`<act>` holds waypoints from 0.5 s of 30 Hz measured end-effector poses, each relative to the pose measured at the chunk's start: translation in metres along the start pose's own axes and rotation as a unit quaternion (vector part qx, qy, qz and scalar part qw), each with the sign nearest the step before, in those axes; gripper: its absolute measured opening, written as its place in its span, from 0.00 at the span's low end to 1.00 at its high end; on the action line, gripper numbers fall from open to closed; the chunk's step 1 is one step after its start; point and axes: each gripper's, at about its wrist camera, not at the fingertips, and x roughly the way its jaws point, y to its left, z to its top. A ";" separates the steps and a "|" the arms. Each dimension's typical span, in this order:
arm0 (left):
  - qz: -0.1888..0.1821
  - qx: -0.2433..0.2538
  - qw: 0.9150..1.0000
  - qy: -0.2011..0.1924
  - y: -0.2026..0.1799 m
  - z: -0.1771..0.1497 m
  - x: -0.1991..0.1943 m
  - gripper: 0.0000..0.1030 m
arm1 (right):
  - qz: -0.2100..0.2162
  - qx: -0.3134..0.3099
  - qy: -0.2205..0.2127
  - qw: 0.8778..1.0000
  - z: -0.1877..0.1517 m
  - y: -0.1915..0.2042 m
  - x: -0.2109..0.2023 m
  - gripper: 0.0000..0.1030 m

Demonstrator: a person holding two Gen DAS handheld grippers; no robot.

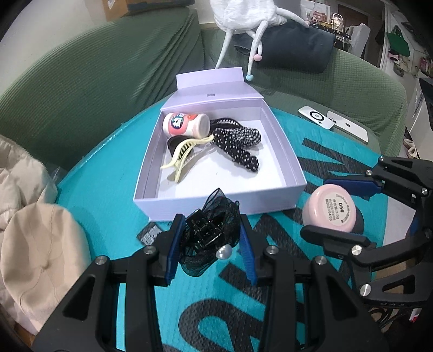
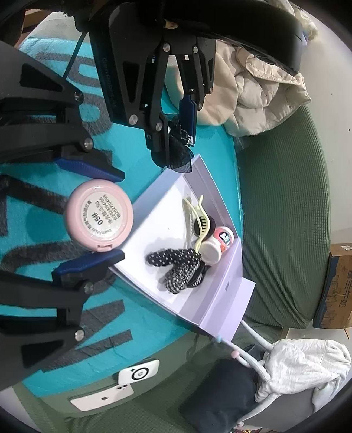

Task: Organize objects
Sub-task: 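Lift the bow clip and pink compact with both grippers and carry toward the box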

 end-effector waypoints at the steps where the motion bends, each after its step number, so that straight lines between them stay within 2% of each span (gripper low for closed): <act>1: 0.001 0.002 1.000 0.000 0.000 0.003 0.003 0.36 | -0.001 -0.001 0.000 1.000 0.002 -0.003 0.002 0.51; 15: -0.006 0.014 1.000 -0.001 0.003 0.039 0.042 0.36 | 0.011 -0.014 -0.008 1.000 0.033 -0.024 0.027 0.51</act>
